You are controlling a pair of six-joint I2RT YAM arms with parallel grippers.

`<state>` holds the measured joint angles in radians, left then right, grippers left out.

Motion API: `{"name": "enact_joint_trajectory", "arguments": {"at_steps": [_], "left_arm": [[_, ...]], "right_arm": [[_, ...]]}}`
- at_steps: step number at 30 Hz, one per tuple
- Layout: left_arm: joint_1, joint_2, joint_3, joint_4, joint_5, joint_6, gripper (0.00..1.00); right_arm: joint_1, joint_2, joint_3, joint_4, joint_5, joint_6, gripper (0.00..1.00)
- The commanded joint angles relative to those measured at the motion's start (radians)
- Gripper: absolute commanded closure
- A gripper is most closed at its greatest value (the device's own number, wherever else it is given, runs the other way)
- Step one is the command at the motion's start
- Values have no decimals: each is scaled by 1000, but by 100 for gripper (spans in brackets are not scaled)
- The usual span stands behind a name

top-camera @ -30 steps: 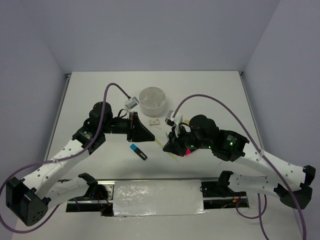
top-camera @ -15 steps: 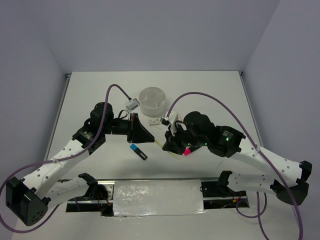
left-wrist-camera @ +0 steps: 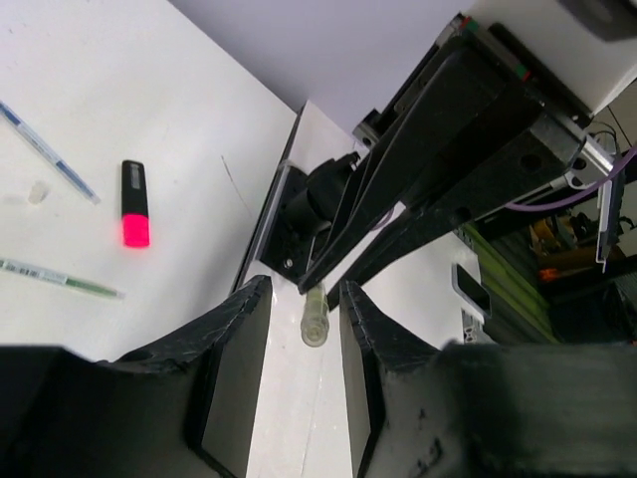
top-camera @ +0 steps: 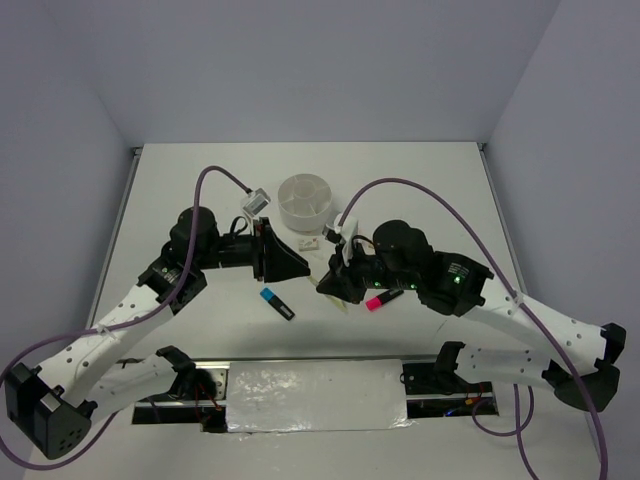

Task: Sort the stationery into containers
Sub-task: Close the pen cap on the pen.

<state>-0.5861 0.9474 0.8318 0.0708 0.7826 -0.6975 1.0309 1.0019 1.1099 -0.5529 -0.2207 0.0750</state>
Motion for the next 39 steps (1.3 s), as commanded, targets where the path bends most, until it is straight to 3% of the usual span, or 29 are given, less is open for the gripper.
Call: {"name": "enact_joint_trajectory", "arguments": {"at_steps": [1,8,16,28,31,33,35,39], "left_arm": [[-4,-10,29,119,-20,-57,54],[-6,5,-6,176,21,-73,57],[-8,-10,-17,167,37,-59,53],[-15,5,-51,222,29,-82,53],[-17,4,-51,227,27,-82,83],[-18,5,-46,228,27,-82,93],[-17,2,-43,219,14,-77,100],[-18,-4,-40,230,15,-76,100]], "right_arm": [[11,-32,-7,73,1,20,100],[11,-39,-9,107,18,40,100],[11,-9,27,104,50,54,100],[11,-20,28,153,47,86,100],[12,-17,27,163,32,91,100],[11,-16,24,172,32,95,100],[12,-13,19,180,12,97,100],[12,-9,1,203,-11,101,100]]}}
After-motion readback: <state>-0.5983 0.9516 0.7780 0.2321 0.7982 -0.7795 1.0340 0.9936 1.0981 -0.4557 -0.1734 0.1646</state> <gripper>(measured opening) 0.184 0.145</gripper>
